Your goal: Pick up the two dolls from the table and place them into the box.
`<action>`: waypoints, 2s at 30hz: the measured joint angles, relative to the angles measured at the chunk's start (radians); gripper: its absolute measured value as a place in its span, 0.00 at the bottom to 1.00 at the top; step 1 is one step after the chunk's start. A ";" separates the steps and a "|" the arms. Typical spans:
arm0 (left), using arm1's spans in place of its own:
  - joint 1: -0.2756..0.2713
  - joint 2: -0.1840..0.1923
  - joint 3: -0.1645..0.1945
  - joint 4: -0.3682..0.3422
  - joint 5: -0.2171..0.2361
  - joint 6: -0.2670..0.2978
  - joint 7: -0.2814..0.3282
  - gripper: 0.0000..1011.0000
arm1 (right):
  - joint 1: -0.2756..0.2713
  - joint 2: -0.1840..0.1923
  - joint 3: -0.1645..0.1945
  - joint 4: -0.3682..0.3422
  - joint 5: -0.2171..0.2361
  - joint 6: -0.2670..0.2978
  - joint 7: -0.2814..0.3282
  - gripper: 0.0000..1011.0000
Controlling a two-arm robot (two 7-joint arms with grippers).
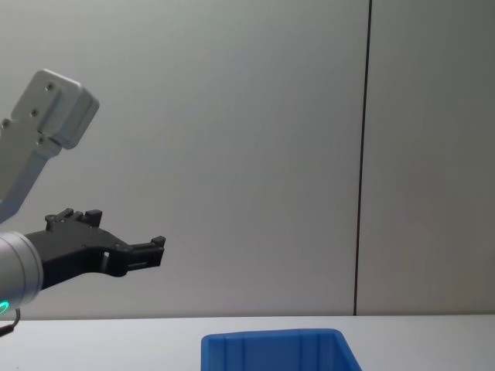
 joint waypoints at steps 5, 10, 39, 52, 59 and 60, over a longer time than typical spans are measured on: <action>0.000 0.000 0.000 0.000 0.000 0.000 0.000 0.99 | 0.018 -0.012 -0.002 0.034 -0.005 -0.016 0.008 0.94; 0.000 0.000 0.000 0.000 0.000 0.000 0.000 0.99 | 0.033 -0.022 -0.004 0.061 -0.009 -0.029 0.018 0.82; 0.000 0.000 0.000 0.000 0.000 0.000 0.000 0.99 | 0.052 -0.037 0.005 0.070 -0.017 -0.021 -0.022 0.38; 0.000 0.000 0.000 0.000 0.000 0.000 0.000 0.99 | 0.030 -0.017 0.009 -0.033 -0.062 -0.094 0.011 0.38; 0.000 0.000 0.000 0.000 0.000 0.000 0.000 0.99 | 0.026 -0.007 0.009 -0.085 -0.086 -0.149 0.067 0.38; 0.000 0.000 0.000 0.000 0.000 0.000 0.000 0.99 | 0.026 -0.006 0.008 -0.095 -0.091 -0.161 0.081 0.38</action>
